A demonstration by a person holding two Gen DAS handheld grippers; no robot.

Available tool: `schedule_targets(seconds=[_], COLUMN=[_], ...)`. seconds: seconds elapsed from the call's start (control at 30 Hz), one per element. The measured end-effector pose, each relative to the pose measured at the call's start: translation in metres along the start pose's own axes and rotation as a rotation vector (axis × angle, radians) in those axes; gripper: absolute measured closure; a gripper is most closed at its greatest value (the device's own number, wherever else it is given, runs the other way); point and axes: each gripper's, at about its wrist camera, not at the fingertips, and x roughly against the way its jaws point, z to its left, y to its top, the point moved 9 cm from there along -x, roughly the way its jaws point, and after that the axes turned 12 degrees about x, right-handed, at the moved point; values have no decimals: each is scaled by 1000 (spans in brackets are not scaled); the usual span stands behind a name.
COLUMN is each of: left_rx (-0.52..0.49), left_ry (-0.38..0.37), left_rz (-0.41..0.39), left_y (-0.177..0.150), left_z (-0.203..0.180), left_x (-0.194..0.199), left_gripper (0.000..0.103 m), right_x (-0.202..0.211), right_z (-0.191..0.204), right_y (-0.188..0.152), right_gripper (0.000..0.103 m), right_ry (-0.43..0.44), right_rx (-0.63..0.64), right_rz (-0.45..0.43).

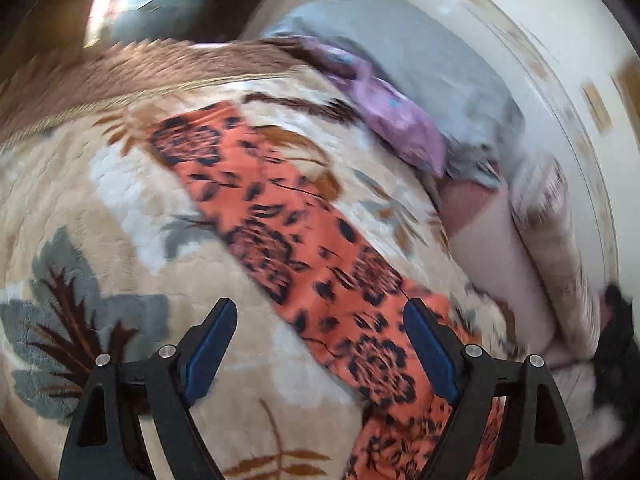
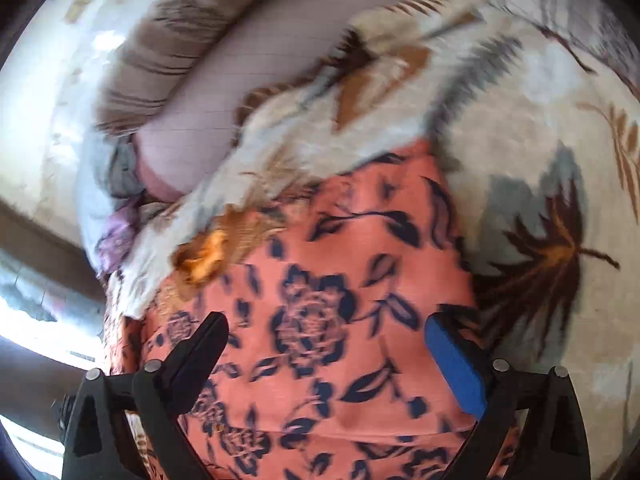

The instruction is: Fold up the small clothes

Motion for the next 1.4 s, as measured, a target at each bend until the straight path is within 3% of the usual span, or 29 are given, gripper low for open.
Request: schedule_targets(seconds=[0.1,0.2,0.23,0.37,0.47,0.5,0.53,0.6,0.63,0.67,0.8,0.87,0.9,0.93,0.97,1.0,1.03,1.07,1.1,1.17,1.23,1.27,1.3,1.4], left_rx=[-321,-560,-612,-638,-653,-704,-746,-749,-736,-729,-742,-733,-728,-726,-725,-722,-717,-714,-715,-717,-674,-641,-605,-469], left_ry=[-72,-94,-87,43,186,195,218,233,230,229,238,230,228,228,232,235,238,240,240,235,188,136,87,-43], left_rz=[70,144,160,222,273,241,235,231,233,232,212,211,211,212,213,217,224,232,243,273,257,221,186,105], left_y=[-65,-135,-154,-196,-211,-213,-216,-217,-217,-216,-218,-218,-218,-218,-218,-218,-217,-216,-216,-214,-205,-196,-187,-148], left_z=[-86,-149,-161,-161,-134,-135,-136,-135,-134,-133,-132,-135,-135,-135,-135,-136,-136,-137,-138,-140,-145,-150,-153,-143], left_x=[-4,-30,-42,-98,-129,-128,-128,-130,-132,-132,-133,-134,-135,-135,-136,-136,-136,-137,-137,-134,-117,-102,-87,-38], left_gripper=[18,18,18,18,18,18,18,17,15,14,12,11,10,9,9,9,9,9,9,9,9,9,9,9], right_x=[30,23,16,-20,-28,-23,-17,-17,-22,-21,14,35,42,42,40,36,28,16,8,16,42,52,56,62], right_z=[-19,-42,-45,-41,-36,-32,-29,-45,-59,-63,-54,-33,-19,-6,2,4,-2,-14,-30,-40,-28,-13,6,56], right_y=[11,23,28,39,46,52,60,65,61,60,48,30,19,7,-6,-15,-24,-34,-40,-34,-20,-15,-15,-26], right_gripper=[19,19,25,50,70,89,96,96,96,97,89,79,64,25,9,6,12,30,88,86,83,83,76,3], right_ry=[-9,-36,-36,-49,-138,-181,-233,-357,-377,-355,-165,-12,57,98,111,76,2,-89,-149,-129,-239,-237,-206,-128], right_rx=[32,10,9,103,211,264,321,367,345,312,106,40,33,37,55,90,133,161,148,59,97,136,174,305], right_rz=[-96,-47,-26,83,114,98,74,82,116,96,-20,-59,-58,-39,-14,-1,31,98,146,123,37,-5,-19,-78])
